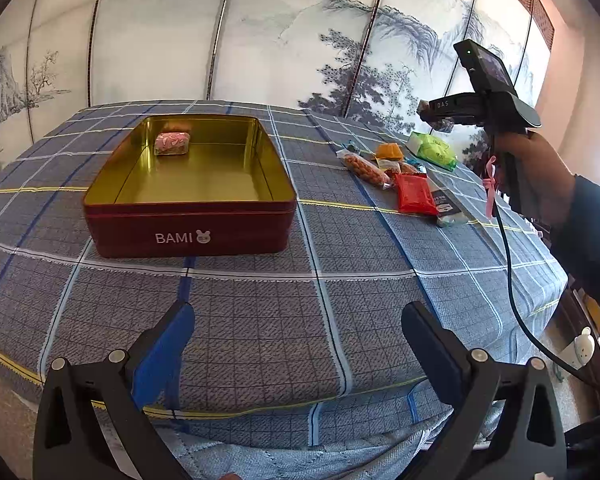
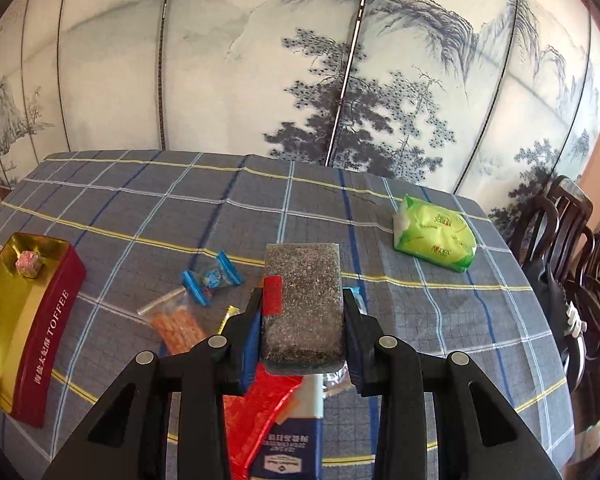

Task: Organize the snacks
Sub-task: 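Carry the grey block into the tin beside the pink cake and release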

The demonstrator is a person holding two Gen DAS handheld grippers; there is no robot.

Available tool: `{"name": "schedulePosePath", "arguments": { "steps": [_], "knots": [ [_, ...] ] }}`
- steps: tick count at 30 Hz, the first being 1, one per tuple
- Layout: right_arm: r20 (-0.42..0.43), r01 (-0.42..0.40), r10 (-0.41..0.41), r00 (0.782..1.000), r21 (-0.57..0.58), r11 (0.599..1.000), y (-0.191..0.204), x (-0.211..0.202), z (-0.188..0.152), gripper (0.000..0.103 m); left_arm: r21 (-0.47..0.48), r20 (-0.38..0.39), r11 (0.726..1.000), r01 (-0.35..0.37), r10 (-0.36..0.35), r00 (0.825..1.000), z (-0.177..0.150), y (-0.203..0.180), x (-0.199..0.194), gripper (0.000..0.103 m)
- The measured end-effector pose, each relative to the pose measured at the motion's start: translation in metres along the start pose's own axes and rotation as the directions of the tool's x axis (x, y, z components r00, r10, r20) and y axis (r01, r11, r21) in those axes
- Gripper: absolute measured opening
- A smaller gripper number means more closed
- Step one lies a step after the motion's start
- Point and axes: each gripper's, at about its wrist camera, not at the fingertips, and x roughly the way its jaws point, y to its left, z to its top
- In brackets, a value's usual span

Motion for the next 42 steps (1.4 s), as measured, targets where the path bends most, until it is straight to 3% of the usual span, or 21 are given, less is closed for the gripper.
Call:
{"name": "schedulePosePath", "arguments": {
  "steps": [15, 22, 42],
  "knots": [
    [0.024, -0.058, 0.060, 0.998, -0.080, 0.995, 0.099, -0.001, 0.026, 0.036, -0.100, 0.027, 0.991, -0.089, 0.092, 0.995, -0.015, 0.042, -0.022, 0.102],
    [0.022, -0.124, 0.127, 0.992, -0.124, 0.985, 0.152, 0.003, 0.032, 0.036, -0.132, 0.027, 0.981, -0.141, 0.146, 0.989, -0.019, 0.057, -0.030, 0.102],
    [-0.055, -0.294, 0.290, 0.956, -0.248, 0.923, 0.276, 0.007, 0.005, 0.036, -0.188, 0.012, 0.956, -0.226, 0.232, 0.973, -0.029, 0.082, -0.043, 0.102]
  ]
}}
